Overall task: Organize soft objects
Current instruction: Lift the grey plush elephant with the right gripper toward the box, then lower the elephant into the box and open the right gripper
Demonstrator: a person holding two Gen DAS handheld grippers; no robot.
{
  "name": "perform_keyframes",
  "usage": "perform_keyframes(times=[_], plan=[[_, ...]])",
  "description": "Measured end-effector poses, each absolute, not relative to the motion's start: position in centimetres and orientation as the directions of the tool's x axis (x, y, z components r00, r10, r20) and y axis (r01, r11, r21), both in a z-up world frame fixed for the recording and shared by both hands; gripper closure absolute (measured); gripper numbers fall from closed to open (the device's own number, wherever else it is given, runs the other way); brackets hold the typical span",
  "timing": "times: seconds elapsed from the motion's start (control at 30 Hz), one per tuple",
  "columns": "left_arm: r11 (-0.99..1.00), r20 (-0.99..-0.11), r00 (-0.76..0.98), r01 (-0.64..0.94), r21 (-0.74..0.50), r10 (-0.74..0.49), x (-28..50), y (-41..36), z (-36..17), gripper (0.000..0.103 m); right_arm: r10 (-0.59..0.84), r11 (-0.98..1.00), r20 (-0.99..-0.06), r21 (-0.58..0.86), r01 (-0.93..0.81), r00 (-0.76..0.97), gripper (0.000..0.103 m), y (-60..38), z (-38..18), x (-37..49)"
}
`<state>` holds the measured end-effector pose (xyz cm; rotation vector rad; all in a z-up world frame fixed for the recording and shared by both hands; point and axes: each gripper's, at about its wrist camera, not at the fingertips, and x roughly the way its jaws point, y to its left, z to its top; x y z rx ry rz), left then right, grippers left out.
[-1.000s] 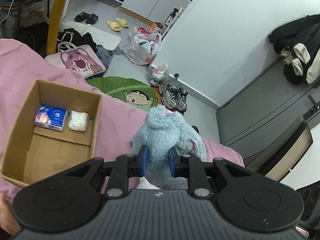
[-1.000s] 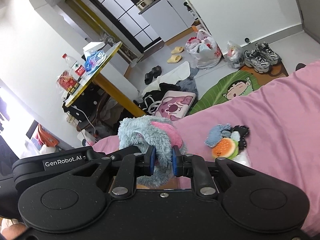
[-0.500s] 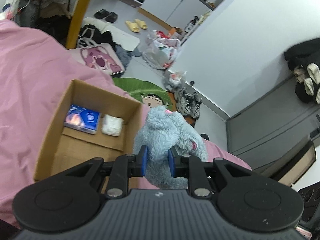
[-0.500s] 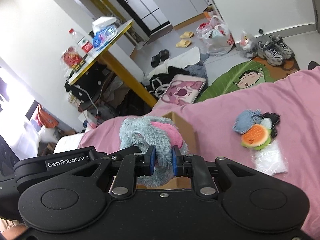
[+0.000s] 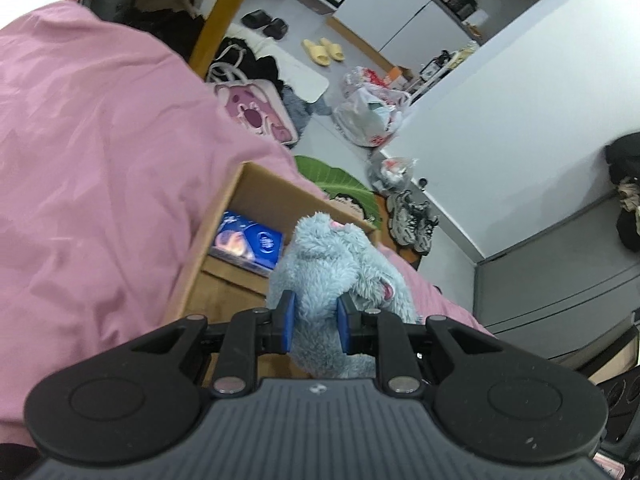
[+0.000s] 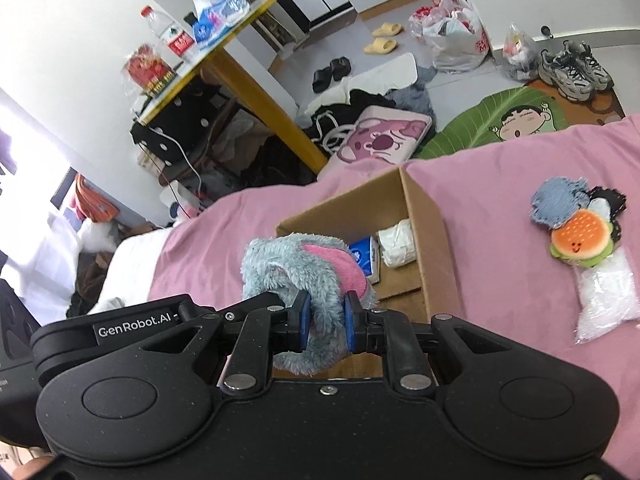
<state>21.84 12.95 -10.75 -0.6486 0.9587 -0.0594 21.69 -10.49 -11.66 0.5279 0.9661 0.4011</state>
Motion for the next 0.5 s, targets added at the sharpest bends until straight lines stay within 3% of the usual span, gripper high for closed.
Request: perform_keyframes(times=[0.5], plan=[[0.823,-0.812,0.502,-0.295,-0.485,-0.298,24.2,15.1,-14.8,0.082,0.51,0.835,-0.708,0.544,-0.083,0.489,0.08,-8.0,-13.4,22.6]])
